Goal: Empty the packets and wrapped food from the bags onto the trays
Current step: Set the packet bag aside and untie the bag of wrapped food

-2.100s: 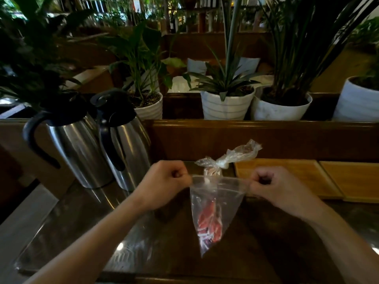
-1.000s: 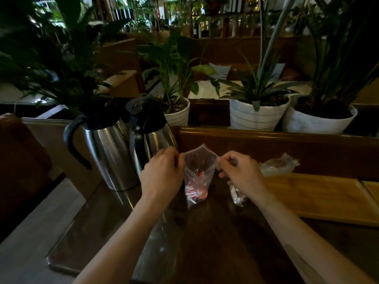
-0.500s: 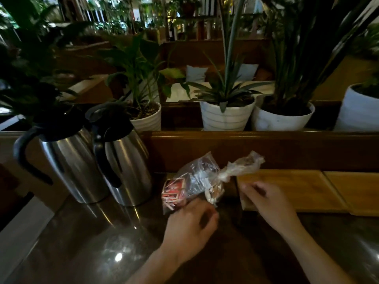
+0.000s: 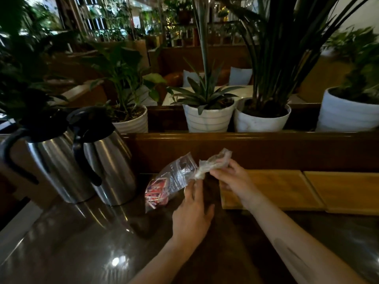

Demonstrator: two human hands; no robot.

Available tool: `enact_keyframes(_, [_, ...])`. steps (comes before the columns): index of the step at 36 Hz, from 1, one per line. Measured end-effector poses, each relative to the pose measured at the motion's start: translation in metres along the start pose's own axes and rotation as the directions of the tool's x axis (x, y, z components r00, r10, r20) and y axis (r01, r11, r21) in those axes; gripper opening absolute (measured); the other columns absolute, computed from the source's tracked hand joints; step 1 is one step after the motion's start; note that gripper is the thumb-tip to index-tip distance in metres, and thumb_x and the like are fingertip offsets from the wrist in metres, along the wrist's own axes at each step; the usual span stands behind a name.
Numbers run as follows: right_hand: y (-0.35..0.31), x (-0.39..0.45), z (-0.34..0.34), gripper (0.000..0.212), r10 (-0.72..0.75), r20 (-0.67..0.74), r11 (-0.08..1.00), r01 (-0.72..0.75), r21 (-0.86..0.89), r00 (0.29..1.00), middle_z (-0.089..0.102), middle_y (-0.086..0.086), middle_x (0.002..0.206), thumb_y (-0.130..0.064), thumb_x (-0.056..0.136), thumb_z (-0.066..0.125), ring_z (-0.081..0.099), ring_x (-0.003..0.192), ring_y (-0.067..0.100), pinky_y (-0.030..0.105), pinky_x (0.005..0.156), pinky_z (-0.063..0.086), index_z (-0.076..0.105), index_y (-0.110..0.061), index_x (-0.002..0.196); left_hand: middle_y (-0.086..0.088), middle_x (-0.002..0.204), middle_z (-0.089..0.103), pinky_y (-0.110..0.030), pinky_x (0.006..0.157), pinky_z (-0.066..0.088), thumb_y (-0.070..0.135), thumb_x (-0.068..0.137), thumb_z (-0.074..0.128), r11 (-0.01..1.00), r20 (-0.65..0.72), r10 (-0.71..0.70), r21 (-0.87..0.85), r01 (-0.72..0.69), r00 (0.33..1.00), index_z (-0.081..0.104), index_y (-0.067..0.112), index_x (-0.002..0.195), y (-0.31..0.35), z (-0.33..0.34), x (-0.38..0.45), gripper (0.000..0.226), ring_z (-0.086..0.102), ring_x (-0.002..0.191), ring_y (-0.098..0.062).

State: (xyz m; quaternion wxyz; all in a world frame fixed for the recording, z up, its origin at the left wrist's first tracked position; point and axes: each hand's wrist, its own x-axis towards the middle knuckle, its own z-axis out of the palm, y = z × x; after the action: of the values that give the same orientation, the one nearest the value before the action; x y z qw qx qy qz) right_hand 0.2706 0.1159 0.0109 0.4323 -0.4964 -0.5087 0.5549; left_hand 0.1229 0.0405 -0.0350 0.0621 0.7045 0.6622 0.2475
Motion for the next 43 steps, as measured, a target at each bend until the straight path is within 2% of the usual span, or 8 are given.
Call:
enact_keyframes(7, [-0.003,-0.017,0.000,0.016,-0.095,0.013,0.995,0.094,0.019,0.995,0.075,-0.012,0.097,-0.025,0.090,0.068,0.070,0.096,0.007,0.024,0.074,0.059,0.067,-0.024,0.105,0.004,0.159,0.020,-0.025,0.074,0.049,0.048,0.090,0.059,0.977,0.033,-0.065,-0.200,0.071,0.997,0.001,0.040,0.151,0.005,0.001,0.001,0.084,0.064,0.103,-0.010])
enact_keyframes(13, [-0.006,-0.059,-0.013,0.009,-0.326,-0.027,0.943,0.323,-0.074,0.945,0.075,-0.012,0.088,-0.033,0.083,0.075,0.072,0.078,0.003,0.013,0.062,0.053,0.068,-0.031,0.087,0.015,0.126,0.049,-0.024,0.075,0.050,0.051,0.092,0.053,0.983,-0.049,-0.014,-0.184,0.005,0.999,0.046,0.036,0.133,0.013,-0.005,-0.013,0.045,0.056,0.106,-0.007])
enact_keyframes(18, [-0.001,-0.085,-0.031,0.021,-0.289,0.079,0.949,0.297,-0.105,0.954,0.075,-0.008,0.101,-0.043,0.080,0.076,0.072,0.092,0.009,0.025,0.073,0.060,0.068,-0.038,0.098,0.022,0.101,0.060,-0.018,0.074,0.042,0.049,0.092,0.053,0.949,0.011,0.084,-0.306,-0.076,0.996,0.063,0.039,0.112,0.012,-0.008,-0.024,0.024,0.050,0.094,-0.001])
enact_keyframes(23, [0.007,-0.101,-0.046,0.031,-0.208,0.191,0.939,0.251,-0.236,0.959,0.071,-0.021,0.107,-0.044,0.076,0.078,0.066,0.100,-0.001,0.013,0.079,0.053,0.067,-0.042,0.105,-0.007,0.085,0.072,-0.043,0.077,0.054,0.026,0.092,0.065,0.729,0.258,0.107,-0.677,0.101,0.960,0.074,0.023,0.099,0.013,-0.010,-0.029,0.012,0.067,0.083,-0.026])
enact_keyframes(27, [0.019,-0.109,-0.050,0.030,-0.227,0.214,0.860,0.298,-0.414,0.950,0.064,-0.029,0.110,-0.018,0.083,0.073,0.059,0.107,-0.008,0.014,0.085,0.048,0.065,-0.039,0.103,-0.008,0.091,0.074,-0.031,0.078,0.054,0.023,0.092,0.066,0.588,0.434,0.107,-0.753,0.295,0.894,0.075,0.024,0.096,0.006,-0.014,-0.033,0.010,0.068,0.085,-0.015])
enact_keyframes(31, [0.030,-0.117,-0.044,0.024,-0.324,0.156,0.721,0.350,-0.599,0.933,0.063,-0.031,0.106,-0.032,0.080,0.074,0.055,0.106,-0.013,0.009,0.084,0.044,0.062,-0.045,0.096,0.003,0.084,0.070,-0.024,0.071,0.051,0.026,0.090,0.068,0.527,0.480,0.054,-0.758,0.383,0.876,0.074,0.024,0.088,0.003,-0.016,-0.035,0.006,0.066,0.078,-0.009])
enact_keyframes(35, [0.036,-0.121,-0.033,0.037,-0.375,0.158,0.610,0.371,-0.700,0.914,0.059,-0.028,0.115,-0.053,0.079,0.064,0.054,0.106,-0.010,0.014,0.085,0.046,0.058,-0.046,0.114,0.011,0.074,0.068,-0.019,0.057,0.049,0.031,0.089,0.069,0.614,0.404,-0.035,-0.713,0.339,0.914,0.071,0.023,0.093,0.005,-0.018,-0.036,0.009,0.063,0.062,-0.003])
enact_keyframes(43, [0.040,-0.113,-0.022,0.049,-0.360,0.201,0.541,0.379,-0.751,0.911,0.052,-0.033,0.118,-0.044,0.079,0.069,0.051,0.109,-0.013,0.015,0.090,0.046,0.055,-0.042,0.125,0.005,0.076,0.065,-0.015,0.054,0.045,0.035,0.088,0.069,0.752,0.322,-0.060,-0.608,0.255,0.945,0.063,0.025,0.092,0.008,-0.020,-0.039,0.013,0.055,0.057,0.001])
